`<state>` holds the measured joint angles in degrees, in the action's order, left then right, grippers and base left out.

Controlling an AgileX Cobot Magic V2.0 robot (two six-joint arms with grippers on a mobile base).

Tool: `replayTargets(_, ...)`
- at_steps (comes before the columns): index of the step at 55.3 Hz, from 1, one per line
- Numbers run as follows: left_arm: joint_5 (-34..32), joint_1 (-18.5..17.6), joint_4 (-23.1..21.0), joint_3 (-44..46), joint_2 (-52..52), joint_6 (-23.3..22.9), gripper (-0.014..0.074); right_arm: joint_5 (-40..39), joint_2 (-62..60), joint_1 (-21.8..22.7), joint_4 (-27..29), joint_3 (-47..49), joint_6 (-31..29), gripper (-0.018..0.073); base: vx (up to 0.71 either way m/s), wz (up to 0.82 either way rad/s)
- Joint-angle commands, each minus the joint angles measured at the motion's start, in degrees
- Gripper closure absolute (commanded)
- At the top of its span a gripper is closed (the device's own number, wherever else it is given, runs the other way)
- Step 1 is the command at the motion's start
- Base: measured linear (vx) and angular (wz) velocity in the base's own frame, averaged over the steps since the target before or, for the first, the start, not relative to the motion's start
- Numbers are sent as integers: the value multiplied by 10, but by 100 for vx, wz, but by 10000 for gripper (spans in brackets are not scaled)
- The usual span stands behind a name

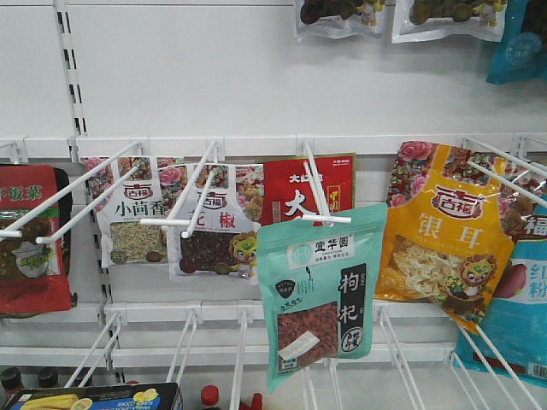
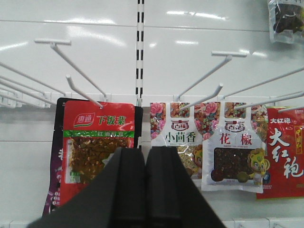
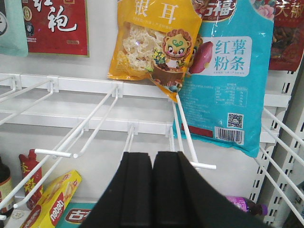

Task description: Pick snacks and fruit into basket

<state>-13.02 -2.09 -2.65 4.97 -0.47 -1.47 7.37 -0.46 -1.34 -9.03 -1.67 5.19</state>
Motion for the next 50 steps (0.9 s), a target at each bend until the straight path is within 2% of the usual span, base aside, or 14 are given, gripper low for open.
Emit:
replayTargets(1,-30,-2,0,32,-8,-1,602,-48,-6,-1,-6,-4,-3,568,0,0)
replayTargets(13,-32,-2,0,67,40,-4,602,-48,-6,-1,-6,-4,-3,568,0,0)
replayTargets(16,-32,-2,0,80,67,-21,602,-48,-6,-1,-6,-4,-3,568,0,0)
replayTargets(24,-44,-2,0,107,140,-140,602,-48,-6,-1,-6,-4,-3,568,0,0)
replayTargets(33,-53,-3,0,121,209,-342,602,-48,-6,-1,-6,-4,-3,568,0,0)
replayTargets(37,-51,-6,1,121,232,-417,602,-48,-6,-1,-6,-4,-3,568,0,0)
replayTargets(42,-44,-21,1,121,256,-473,602,-48,-6,-1,-6,-4,-3,568,0,0)
replayTargets(50,-38,-66,1,121,297,-489,602,-48,-6,-1,-6,-4,-3,568,0,0)
